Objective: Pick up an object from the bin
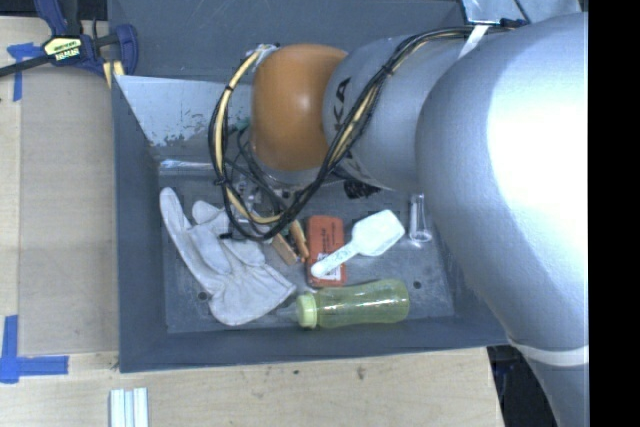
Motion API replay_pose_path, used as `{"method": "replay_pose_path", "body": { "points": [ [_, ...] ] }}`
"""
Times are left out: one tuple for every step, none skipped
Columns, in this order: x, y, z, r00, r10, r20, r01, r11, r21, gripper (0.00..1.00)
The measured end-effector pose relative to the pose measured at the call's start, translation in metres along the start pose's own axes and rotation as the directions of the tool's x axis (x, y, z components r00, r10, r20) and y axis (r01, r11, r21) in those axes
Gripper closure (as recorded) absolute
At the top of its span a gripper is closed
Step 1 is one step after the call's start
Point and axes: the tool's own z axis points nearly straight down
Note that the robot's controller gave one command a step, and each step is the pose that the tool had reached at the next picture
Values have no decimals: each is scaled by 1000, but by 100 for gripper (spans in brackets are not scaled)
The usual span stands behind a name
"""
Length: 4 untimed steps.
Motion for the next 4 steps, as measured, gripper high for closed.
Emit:
{"method": "replay_pose_path", "body": {
  "points": [
    [1, -1, -20, 1000, 0, -5, 0, 1000, 2, 100],
    [0, 0, -39, 1000, 0, -1, 0, 1000, 0, 100],
    [0, 0, -55, 1000, 1, 1, -1, 1000, -1, 100],
    [-1, 0, -69, 1000, 1, 4, -1, 1000, -2, 100]
  ]
}}
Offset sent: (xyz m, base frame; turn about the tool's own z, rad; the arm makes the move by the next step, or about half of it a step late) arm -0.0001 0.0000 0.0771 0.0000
